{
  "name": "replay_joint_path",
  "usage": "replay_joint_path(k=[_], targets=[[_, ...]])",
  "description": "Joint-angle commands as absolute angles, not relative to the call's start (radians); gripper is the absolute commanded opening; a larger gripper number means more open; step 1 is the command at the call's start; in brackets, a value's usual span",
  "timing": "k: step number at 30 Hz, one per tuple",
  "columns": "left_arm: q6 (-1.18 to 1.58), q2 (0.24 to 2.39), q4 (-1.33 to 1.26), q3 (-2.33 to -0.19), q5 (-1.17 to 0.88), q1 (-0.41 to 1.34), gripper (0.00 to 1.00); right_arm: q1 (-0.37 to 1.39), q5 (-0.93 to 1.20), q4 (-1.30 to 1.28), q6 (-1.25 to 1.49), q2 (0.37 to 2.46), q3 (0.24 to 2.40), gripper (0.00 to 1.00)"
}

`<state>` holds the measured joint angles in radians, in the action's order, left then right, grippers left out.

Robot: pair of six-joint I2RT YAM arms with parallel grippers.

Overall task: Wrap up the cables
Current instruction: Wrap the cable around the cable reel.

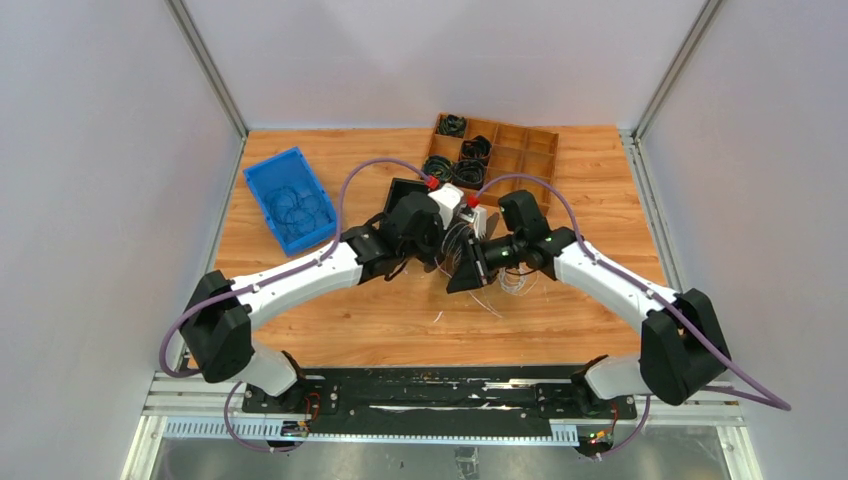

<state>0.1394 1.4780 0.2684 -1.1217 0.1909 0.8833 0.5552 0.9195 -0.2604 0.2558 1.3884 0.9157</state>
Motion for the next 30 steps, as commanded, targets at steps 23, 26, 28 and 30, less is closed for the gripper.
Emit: replay_joint_path(k=[23, 26, 28, 30], targets=[[0.006, 1.331, 0.236, -1.062, 0.081, 0.797, 0.00, 0.487, 0.647, -0.745, -0.175, 1.322, 1.186, 0.01], [-0.023, 1.319, 0.241, -1.062, 0.071, 0.796, 0.00, 0.481, 0.598, -0.786, -0.212, 1.342, 1.222, 0.01], [-0.047, 1.310, 0.247, -1.061, 0.061, 0.796, 0.00, 0.477, 0.565, -0.802, -0.234, 1.347, 1.240, 0.01], [-0.067, 1.299, 0.252, -1.059, 0.050, 0.796, 0.00, 0.473, 0.540, -0.808, -0.256, 1.346, 1.257, 0.01]])
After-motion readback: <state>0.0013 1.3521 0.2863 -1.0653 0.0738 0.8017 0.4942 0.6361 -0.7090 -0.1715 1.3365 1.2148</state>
